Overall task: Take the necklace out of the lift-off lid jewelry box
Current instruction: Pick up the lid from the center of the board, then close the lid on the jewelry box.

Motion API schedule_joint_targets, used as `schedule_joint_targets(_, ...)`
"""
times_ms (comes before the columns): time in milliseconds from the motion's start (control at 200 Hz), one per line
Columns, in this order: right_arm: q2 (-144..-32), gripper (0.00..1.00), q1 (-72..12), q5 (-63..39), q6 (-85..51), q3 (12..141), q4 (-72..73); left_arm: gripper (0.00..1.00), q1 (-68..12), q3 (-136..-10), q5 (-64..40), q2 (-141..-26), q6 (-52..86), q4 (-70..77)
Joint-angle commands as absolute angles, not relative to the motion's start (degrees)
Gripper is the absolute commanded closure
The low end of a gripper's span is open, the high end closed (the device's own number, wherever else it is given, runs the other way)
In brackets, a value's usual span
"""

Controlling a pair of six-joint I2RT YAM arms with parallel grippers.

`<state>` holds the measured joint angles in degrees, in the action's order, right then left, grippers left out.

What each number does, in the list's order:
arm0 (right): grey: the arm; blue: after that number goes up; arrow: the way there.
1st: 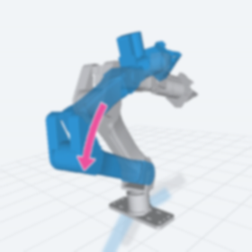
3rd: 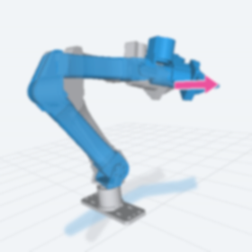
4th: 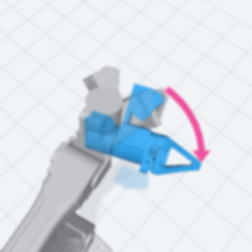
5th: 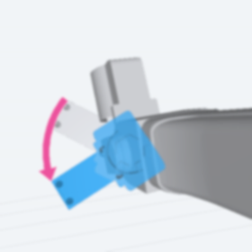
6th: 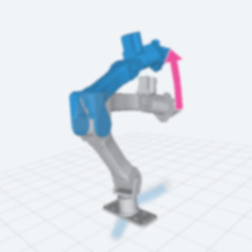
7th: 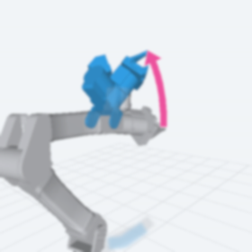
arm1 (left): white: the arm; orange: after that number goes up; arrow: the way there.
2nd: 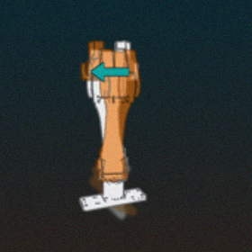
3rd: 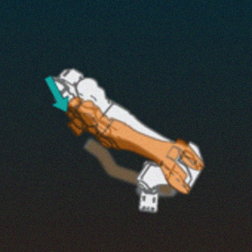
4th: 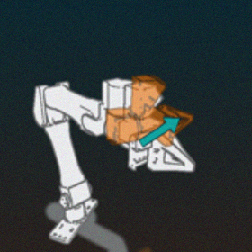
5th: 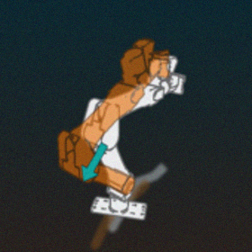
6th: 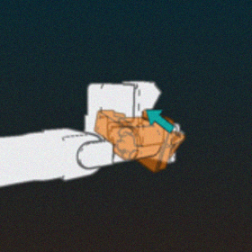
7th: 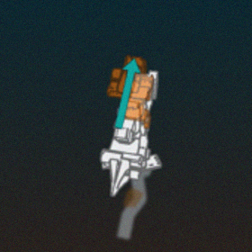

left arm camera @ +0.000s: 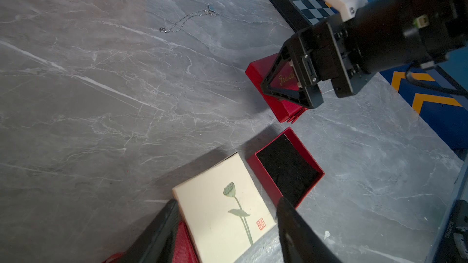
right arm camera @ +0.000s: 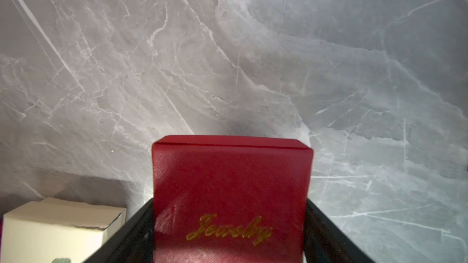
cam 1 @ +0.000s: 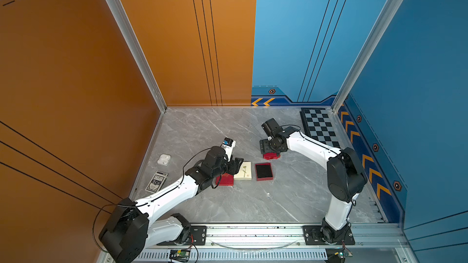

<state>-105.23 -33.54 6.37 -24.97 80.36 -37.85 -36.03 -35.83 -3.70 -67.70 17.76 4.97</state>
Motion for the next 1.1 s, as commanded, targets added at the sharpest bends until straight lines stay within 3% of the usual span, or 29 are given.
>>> schedule_joint_targets(0,-102.94,0.16,-35.66,8.51,-28.72,78.36,-41.89,0.37,-35.48,-34.74,-4.66,-66.36,16.88,5.53)
schedule_joint_targets(536,-98.21,0.16,-46.06,11.72,-39.32,72.32,-42.98,0.36,-34.94,-34.87,-7.99,-65.67,16.26,5.54)
schedule_joint_targets(1096,-99.90,0.15,-47.85,12.47,-40.24,70.96,-42.19,0.35,-34.97,-34.06,-8.17,-64.34,16.26,5.36)
